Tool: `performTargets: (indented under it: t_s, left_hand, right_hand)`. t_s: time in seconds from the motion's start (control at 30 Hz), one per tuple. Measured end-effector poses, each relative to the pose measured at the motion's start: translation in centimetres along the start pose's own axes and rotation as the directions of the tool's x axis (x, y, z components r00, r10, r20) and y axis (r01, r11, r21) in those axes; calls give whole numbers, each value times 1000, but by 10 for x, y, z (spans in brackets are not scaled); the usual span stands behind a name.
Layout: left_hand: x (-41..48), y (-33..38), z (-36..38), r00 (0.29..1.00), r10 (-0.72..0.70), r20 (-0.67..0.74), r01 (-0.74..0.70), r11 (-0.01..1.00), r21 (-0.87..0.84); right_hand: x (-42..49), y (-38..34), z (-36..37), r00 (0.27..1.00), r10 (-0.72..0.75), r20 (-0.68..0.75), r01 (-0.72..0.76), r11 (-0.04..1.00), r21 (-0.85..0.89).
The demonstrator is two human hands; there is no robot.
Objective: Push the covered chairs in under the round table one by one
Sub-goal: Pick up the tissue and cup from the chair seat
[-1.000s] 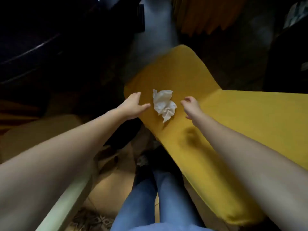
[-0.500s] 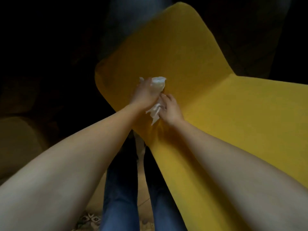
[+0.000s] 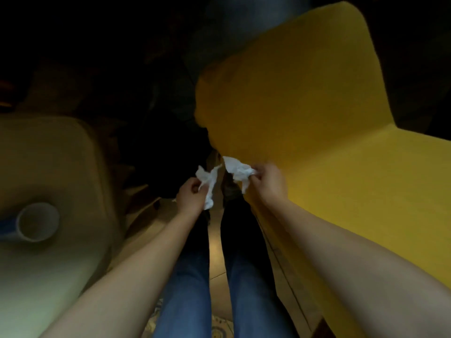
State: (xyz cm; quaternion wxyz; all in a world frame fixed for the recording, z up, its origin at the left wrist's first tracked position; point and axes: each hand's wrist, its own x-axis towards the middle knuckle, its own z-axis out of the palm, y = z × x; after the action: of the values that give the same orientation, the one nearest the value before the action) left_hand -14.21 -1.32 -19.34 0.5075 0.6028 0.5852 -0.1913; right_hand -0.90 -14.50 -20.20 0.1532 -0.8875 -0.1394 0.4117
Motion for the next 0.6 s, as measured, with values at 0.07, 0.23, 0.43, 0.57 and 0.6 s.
performTargets:
  t_s: [0.07, 0.23, 0.43, 0.57, 0.6]
  left_hand:
    - [-3, -24, -26, 996, -82, -21, 80, 993, -91]
    - [3, -56, -66, 966, -251, -57, 221, 923, -316]
    - [28, -45, -97, 943, -333, -12, 288, 830, -478]
    - [41, -46, -112, 951, -288, 109, 299, 778, -552]
    - [43, -47, -116, 953, -277, 123, 297, 774, -559]
  right_hand:
    - [-3, -22, 7, 997, -14, 80, 13, 1000, 15]
    - [-9, -80, 37, 965, -110, 238, 79, 987, 137]
    - [1, -132, 71, 930, -54, 364, 13, 993, 113]
    - [14, -155, 90, 895, 9, 445, -55, 994, 91]
    - [15, -162, 93, 892, 23, 452, -79, 991, 106]
